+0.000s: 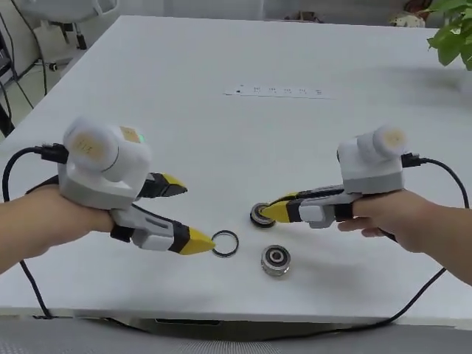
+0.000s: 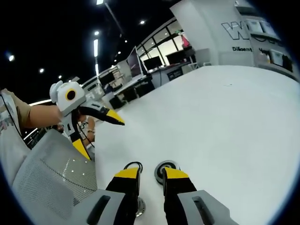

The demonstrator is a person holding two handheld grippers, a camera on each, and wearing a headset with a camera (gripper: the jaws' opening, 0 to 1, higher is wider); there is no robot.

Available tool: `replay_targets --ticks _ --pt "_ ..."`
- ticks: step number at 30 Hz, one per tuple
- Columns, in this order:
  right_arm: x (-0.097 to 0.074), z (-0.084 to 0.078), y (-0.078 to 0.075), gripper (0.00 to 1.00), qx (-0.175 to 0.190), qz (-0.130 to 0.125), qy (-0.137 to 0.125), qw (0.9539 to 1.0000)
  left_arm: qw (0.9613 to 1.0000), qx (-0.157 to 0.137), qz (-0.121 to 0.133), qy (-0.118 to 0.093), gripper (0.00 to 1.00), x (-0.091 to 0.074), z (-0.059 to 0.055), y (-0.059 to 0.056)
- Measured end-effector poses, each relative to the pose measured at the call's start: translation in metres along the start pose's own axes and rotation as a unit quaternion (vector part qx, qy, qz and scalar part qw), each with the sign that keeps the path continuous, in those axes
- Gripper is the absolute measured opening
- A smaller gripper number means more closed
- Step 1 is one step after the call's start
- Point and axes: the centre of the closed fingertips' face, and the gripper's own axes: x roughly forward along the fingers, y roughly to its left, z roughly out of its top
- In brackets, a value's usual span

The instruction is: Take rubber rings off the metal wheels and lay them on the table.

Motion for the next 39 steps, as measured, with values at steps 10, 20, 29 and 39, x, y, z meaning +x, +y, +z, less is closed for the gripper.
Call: replay_targets --ticks 10,20,29,39 --pt "-0.008 -0.007 -0.012 0.2 -0.024 -0.025 0.008 0.9993 1.0 -0.003 0.0 -0.001 0.64 0.011 0.006 0.008" --pt "-0.004 -0.017 -0.014 0.24 -0.054 -0.034 0.022 0.9977 1.0 -0.004 -0.001 0.0 0.6 0.026 0.009 0.014" --pt "0.0 -0.024 -0.018 0.23 -0.078 -0.04 0.037 0.9955 1.0 -0.001 -0.006 0.002 0.58 0.038 0.009 0.013" --pt "0.007 -0.029 -0.022 0.22 -0.091 -0.039 0.043 0.9941 0.9999 -0.003 -0.01 0.004 0.53 0.054 0.007 0.012"
